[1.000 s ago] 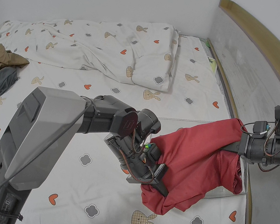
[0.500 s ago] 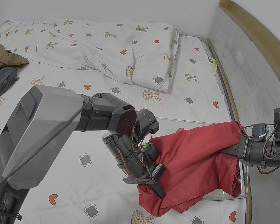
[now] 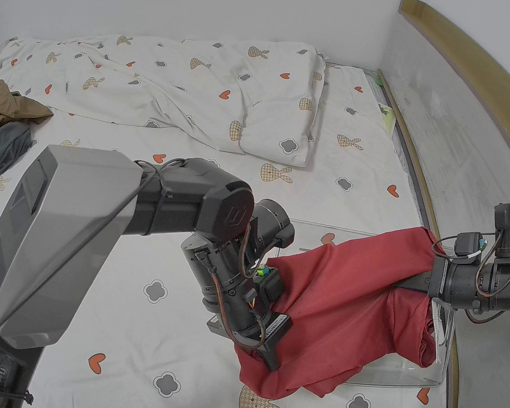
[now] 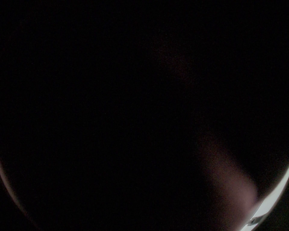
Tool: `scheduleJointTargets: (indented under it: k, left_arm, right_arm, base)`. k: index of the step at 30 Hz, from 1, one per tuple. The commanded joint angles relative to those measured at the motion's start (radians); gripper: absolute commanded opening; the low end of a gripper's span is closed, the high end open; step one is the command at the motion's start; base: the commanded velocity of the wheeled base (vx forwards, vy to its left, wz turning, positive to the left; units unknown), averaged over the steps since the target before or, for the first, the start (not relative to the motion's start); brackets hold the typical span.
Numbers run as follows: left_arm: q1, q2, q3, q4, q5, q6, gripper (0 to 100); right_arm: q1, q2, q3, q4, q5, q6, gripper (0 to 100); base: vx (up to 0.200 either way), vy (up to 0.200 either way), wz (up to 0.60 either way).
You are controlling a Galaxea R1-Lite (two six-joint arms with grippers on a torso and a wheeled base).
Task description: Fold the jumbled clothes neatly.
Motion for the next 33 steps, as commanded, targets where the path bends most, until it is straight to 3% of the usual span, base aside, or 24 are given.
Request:
scheduleJointTargets:
  k: [1, 12, 18, 33]
  left_arm:
    - [-0.006, -0.035, 0.000, 0.027, -0.001, 0.013, 0]
    - [-0.013, -0.067, 0.000, 0.042, -0.001, 0.028, 0]
    - [-0.026, -0.081, 0.000, 0.081, -0.004, 0.027, 0]
    - [-0.058, -0.093, 0.000, 0.331, -0.004, 0.028, 0]
  right_arm:
    - [0.003, 0.001, 0.010, 0.001, -0.003, 0.000, 0]
    - [0.048, -0.097, 0.036, 0.002, -0.008, 0.002, 0]
    - [0.140, -0.221, 0.068, 0.010, -0.009, 0.006, 0]
    - [0.220, -0.270, 0.123, 0.013, -0.014, 0.011, 0]
  base:
    - [0.000, 0.000, 0.00]
    - [0.000, 0.000, 0.00]
    - [0.000, 0.000, 0.00]
    - [0.000, 0.000, 0.00]
